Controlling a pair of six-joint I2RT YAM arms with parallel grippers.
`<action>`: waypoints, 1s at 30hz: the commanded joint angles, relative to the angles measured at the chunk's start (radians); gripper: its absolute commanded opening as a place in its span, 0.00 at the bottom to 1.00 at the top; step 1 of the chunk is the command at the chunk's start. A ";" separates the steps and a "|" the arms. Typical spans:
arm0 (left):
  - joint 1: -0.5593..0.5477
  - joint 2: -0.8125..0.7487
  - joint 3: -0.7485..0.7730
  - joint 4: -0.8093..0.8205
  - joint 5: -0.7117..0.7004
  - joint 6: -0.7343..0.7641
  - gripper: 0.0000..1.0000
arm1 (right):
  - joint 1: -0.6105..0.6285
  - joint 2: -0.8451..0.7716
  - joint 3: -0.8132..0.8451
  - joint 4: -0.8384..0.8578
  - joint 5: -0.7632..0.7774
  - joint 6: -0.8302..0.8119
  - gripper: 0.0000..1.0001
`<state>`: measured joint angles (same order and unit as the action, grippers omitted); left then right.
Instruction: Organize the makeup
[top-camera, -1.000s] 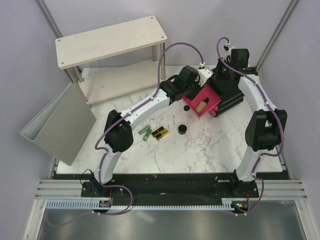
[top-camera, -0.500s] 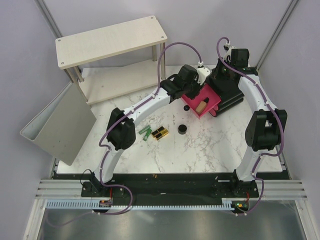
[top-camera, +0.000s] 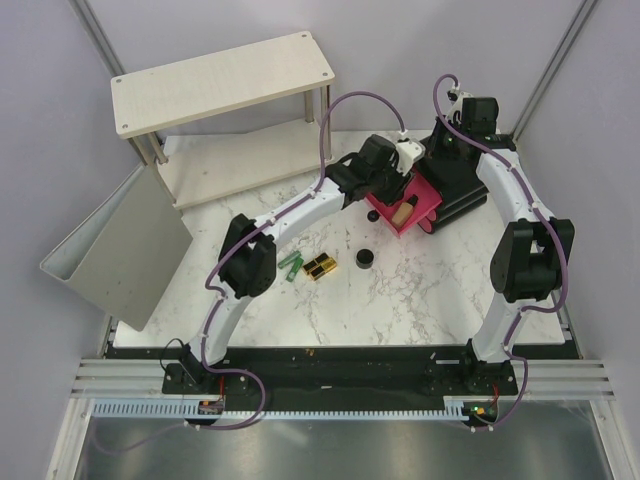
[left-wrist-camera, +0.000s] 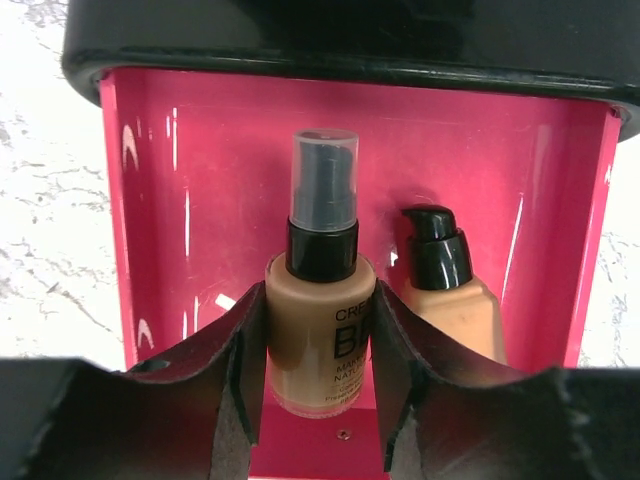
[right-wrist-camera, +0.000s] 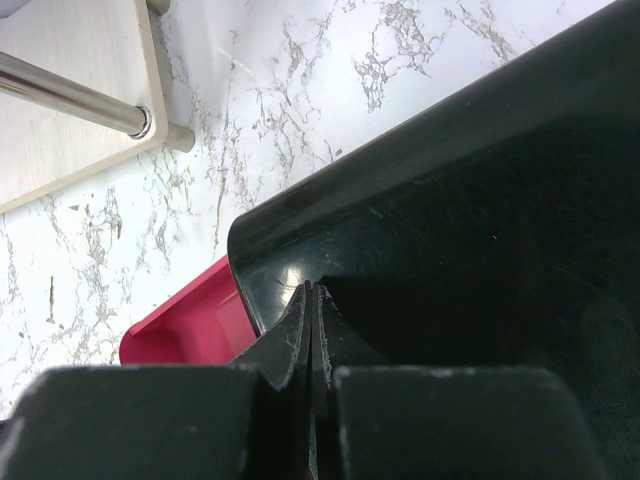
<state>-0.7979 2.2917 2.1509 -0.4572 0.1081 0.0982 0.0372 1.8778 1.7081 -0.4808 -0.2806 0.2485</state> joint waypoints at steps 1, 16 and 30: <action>0.006 0.002 0.041 0.069 0.036 -0.045 0.49 | 0.001 0.050 -0.059 -0.183 0.031 -0.018 0.00; 0.017 -0.024 0.070 0.098 -0.044 -0.052 0.88 | 0.003 0.041 -0.067 -0.185 0.032 -0.017 0.00; 0.032 -0.451 -0.451 0.158 -0.125 0.084 0.96 | 0.001 0.046 -0.064 -0.185 0.029 -0.017 0.00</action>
<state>-0.7750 1.9793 1.8633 -0.3630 0.0067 0.1299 0.0372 1.8763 1.7054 -0.4778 -0.2817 0.2493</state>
